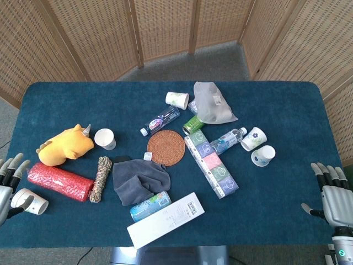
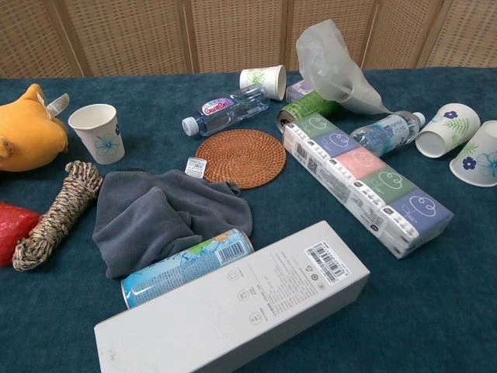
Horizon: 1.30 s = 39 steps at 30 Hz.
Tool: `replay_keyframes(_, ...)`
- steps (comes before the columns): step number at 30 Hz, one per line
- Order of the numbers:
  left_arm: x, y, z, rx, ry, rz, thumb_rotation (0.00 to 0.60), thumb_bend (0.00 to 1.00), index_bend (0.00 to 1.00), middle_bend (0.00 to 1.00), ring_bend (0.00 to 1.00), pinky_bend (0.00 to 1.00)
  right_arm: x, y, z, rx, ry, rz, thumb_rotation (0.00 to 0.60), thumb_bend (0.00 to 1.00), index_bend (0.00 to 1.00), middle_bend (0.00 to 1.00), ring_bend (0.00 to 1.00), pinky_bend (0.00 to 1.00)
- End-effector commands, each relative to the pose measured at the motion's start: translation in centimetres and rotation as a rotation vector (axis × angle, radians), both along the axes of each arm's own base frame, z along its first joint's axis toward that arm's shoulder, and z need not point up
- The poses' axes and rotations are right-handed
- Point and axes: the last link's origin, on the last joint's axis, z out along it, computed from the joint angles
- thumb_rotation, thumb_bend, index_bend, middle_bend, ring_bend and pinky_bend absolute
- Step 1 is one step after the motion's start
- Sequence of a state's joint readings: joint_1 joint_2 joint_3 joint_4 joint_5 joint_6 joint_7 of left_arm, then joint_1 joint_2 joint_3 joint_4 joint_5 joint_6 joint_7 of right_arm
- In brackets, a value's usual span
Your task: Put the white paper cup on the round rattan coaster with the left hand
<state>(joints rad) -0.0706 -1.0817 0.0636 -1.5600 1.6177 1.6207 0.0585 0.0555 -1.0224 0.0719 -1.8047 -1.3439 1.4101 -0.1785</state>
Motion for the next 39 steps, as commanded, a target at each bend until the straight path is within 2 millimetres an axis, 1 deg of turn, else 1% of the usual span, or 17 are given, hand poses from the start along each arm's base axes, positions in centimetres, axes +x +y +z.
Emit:
replay_keyframes(1,0.0,-0.1,0.0,0.001,0.001,-0.003,0.600,0.28,0.00,0.00,0.00,0.00,0.0,0.1,0.1,0.001,0.001,0.002,0.600,0.00,0.00,0.00,0.00,0.00)
replay_keyframes(7,0.3,-0.4,-0.2,-0.014,-0.014,-0.002,0.600,0.28,0.00,0.00,0.00,0.00,0.5,0.2,0.3,-0.013,-0.013,0.031,0.600,0.00,0.00,0.00,0.00,0.00)
replay_keyframes(9,0.6,-0.1,-0.4,-0.023,-0.036,-0.007,0.600,0.28,0.00,0.00,0.00,0.00,0.5,0.2,0.4,-0.020,-0.018,0.033,0.600,0.00,0.00,0.00,0.00,0.00)
replay_keyframes(12,1.8,1.0,-1.1,-0.058,-0.054,-0.032,0.600,0.28,0.00,0.00,0.00,0.00,0.4,0.2,0.6,-0.022,-0.025,0.026,0.600,0.00,0.00,0.00,0.00,0.00)
replay_keyframes(15,4.0,3.4,-1.7,-0.084,-0.039,-0.077,0.600,0.28,0.00,0.00,0.00,0.00,0.4,0.3,0.8,-0.024,-0.042,0.024,0.600,0.00,0.00,0.00,0.00,0.00)
replay_keyframes(18,6.7,6.5,-2.3,-0.112,-0.035,-0.109,0.600,0.28,0.00,0.00,0.00,0.00,0.7,0.4,1.1,-0.030,-0.058,0.035,0.600,0.00,0.00,0.00,0.00,0.00)
replay_keyframes(19,7.7,7.7,-2.7,-0.128,-0.035,-0.110,0.600,0.28,0.00,0.00,0.00,0.00,0.8,0.4,1.2,-0.032,-0.064,0.039,0.600,0.00,0.00,0.00,0.00,0.00)
replay_keyframes(22,10.4,10.6,-3.5,-0.201,-0.056,-0.082,0.600,0.28,0.00,0.00,0.00,0.00,0.7,0.4,1.4,-0.033,-0.074,0.037,0.600,0.00,0.00,0.00,0.00,0.00)
replay_keyframes(26,12.9,14.3,-4.0,-0.242,-0.010,-0.059,0.600,0.28,0.00,0.00,0.00,0.00,0.6,0.4,1.6,-0.034,-0.083,0.033,0.600,0.00,0.00,0.00,0.00,0.00)
replay_keyframes(28,13.5,15.6,-4.4,-0.254,0.022,-0.043,0.600,0.28,0.00,0.00,0.00,0.00,0.5,0.4,1.7,-0.036,-0.087,0.030,0.600,0.00,0.00,0.00,0.00,0.00)
replay_keyframes(31,13.9,16.9,-5.4,-0.288,0.053,-0.013,0.600,0.28,0.00,0.00,0.00,0.00,0.4,0.4,1.8,-0.035,-0.091,0.027,0.600,0.00,0.00,0.00,0.00,0.00)
replay_keyframes(35,13.7,18.4,-6.8,-0.329,0.099,0.025,0.600,0.28,0.00,0.00,0.00,0.00,0.3,0.5,2.1,-0.043,-0.103,0.025,0.600,0.01,0.00,0.00,0.00,0.00)
replay_keyframes(39,13.9,20.6,-8.3,-0.325,0.134,0.046,0.600,0.28,0.00,0.00,0.00,0.00,0.2,0.4,2.2,-0.045,-0.106,0.023,0.600,0.01,0.00,0.00,0.00,0.00)
